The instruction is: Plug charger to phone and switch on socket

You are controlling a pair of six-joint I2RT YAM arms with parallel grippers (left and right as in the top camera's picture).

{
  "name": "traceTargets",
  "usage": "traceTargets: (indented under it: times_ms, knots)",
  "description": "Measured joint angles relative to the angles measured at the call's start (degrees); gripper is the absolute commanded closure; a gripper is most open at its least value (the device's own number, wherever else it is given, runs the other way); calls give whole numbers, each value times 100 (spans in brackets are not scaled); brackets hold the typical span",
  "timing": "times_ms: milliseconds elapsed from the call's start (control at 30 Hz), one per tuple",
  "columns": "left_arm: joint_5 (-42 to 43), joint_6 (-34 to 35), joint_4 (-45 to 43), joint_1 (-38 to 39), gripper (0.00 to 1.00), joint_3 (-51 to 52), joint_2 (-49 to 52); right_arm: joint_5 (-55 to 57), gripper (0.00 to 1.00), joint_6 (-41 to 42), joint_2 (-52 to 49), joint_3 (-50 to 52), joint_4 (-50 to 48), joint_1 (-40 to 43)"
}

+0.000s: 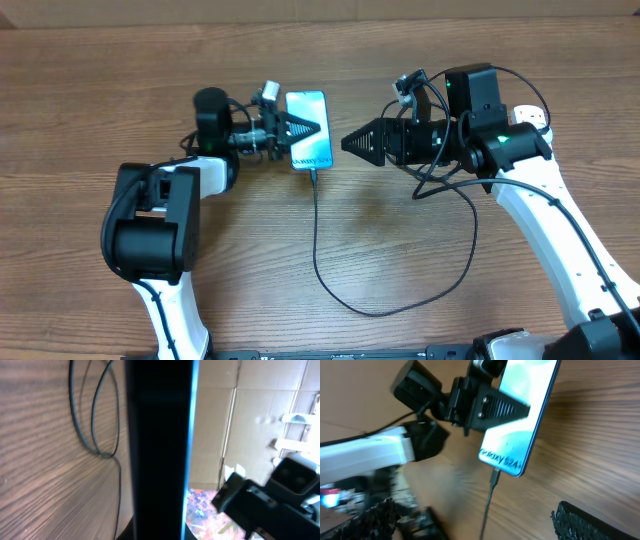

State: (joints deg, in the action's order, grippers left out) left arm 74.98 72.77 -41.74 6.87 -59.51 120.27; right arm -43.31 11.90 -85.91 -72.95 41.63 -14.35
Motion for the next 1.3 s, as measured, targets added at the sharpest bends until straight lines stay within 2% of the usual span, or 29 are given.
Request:
traceTargets:
  times_ms: [233,533,867,1033,1133,1267,1300]
  knots:
    - [-511,-1086,1681,245,96,20,7,385,0,-197,122,0,234,0]
    - [-1237,-2245,2964,254,96,4,7,555,0,-275,122,0,468,0]
    - [-2347,-3899,5567,254,96,-798,9,763,0,-361,122,0,494,0]
    - [-2977,-4577,6116,254,84,-1062,7,815,0,-404,122,0,494,2]
    - [-3206,-4935,6349,254,80,-1117,-4,822,0,-409,122,0,509,0]
    - [-3410,-5309,6540,254,67,-1152,-42,822,0,-409,122,0,520,0]
    - [-3449,-5366,6581,254,67,-1163,-66,822,0,-413,122,0,522,0]
